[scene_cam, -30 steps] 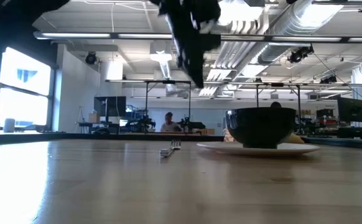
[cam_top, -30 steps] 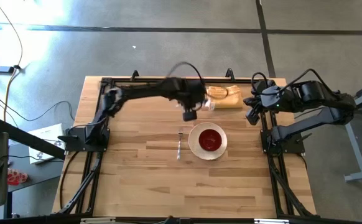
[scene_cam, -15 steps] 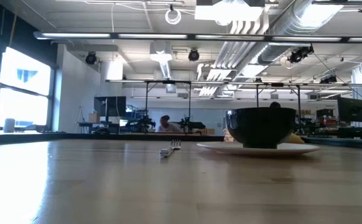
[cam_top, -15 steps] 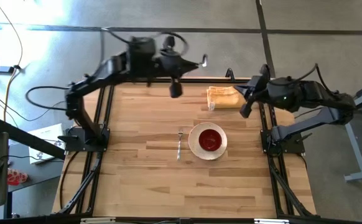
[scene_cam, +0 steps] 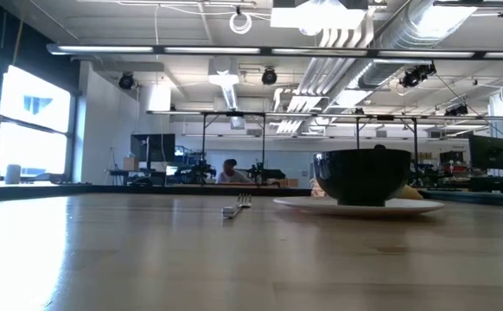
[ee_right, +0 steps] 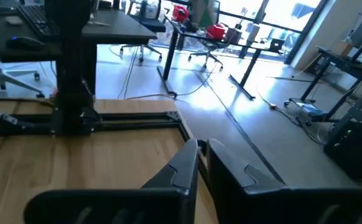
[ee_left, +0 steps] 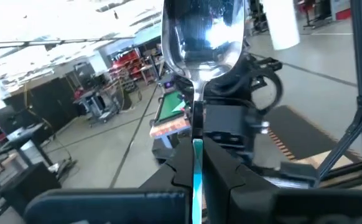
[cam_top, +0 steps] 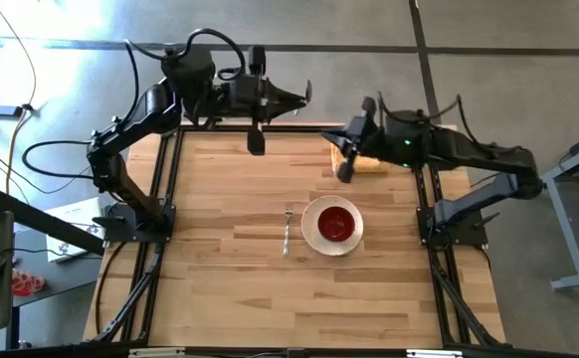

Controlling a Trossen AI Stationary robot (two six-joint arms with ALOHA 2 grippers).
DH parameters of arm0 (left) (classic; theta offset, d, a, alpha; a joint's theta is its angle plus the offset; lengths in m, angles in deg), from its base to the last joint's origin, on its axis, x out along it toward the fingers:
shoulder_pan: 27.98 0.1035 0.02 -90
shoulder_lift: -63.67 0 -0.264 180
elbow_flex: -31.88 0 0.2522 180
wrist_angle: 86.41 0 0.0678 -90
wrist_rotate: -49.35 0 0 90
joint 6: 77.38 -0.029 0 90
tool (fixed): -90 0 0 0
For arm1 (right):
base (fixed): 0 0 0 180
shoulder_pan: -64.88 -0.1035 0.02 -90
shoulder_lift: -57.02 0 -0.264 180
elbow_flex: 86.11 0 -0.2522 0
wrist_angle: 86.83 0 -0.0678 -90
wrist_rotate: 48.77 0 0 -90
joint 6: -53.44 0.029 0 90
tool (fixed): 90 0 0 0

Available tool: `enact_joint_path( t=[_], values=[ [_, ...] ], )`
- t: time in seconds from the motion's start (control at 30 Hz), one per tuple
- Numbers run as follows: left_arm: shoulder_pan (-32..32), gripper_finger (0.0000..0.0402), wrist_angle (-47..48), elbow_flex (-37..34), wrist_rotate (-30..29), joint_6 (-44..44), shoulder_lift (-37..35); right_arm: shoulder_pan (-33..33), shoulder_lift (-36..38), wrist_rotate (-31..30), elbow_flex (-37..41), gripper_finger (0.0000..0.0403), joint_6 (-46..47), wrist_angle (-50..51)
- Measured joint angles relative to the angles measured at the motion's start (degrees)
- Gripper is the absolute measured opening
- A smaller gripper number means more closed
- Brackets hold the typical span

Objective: Set table place
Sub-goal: Put the spoon into the black bowl

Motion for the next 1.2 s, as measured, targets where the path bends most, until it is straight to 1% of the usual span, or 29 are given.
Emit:
enact_joint_path(
  t=[0.13,0.3,0.43,0.57,0.67,0.8,0.87,1.03,1.2],
  values=[
    [0.0,0.0002,0.2,-0.1,2.4,0.0,0.4,0.5,-4.7,-0.4,-8.2,0.0077,-0.2,3.1],
    [0.0,0.0002,0.0,-0.1,2.8,-0.2,0.3,0.0,-10.7,-1.7,-20.4,0.0127,-2.8,11.7],
    [0.0,0.0003,0.0,-0.1,2.8,-0.9,0.3,-2.5,-14.0,-1.4,-29.1,0.0145,-5.2,17.0],
    [0.0,0.0003,0.0,-0.1,2.7,-1.5,0.3,-5.8,-16.3,-1.2,-35.6,0.0149,-5.9,21.6],
    [0.0,0.0003,-0.2,-0.1,2.6,-1.5,0.3,-7.1,-17.6,-1.8,-37.7,0.0149,-7.9,21.9],
    [0.0,0.0005,-0.4,-0.1,2.6,-1.5,0.3,-5.9,-19.5,-7.9,-37.9,0.0149,-9.5,21.9],
    [0.0,0.0004,-0.4,-0.1,2.7,-1.5,0.3,-4.7,-20.2,-8.9,-37.9,0.0149,-9.7,21.6],
    [0.0,0.0004,-0.5,0.0,2.7,-1.4,0.3,-2.6,-21.2,-8.6,-37.9,0.0149,-11.6,18.0],
    [0.0,0.0006,-0.5,0.0,2.8,-1.3,0.3,-2.5,-21.1,-6.2,-37.9,0.0149,-12.3,14.7]
  ],
)
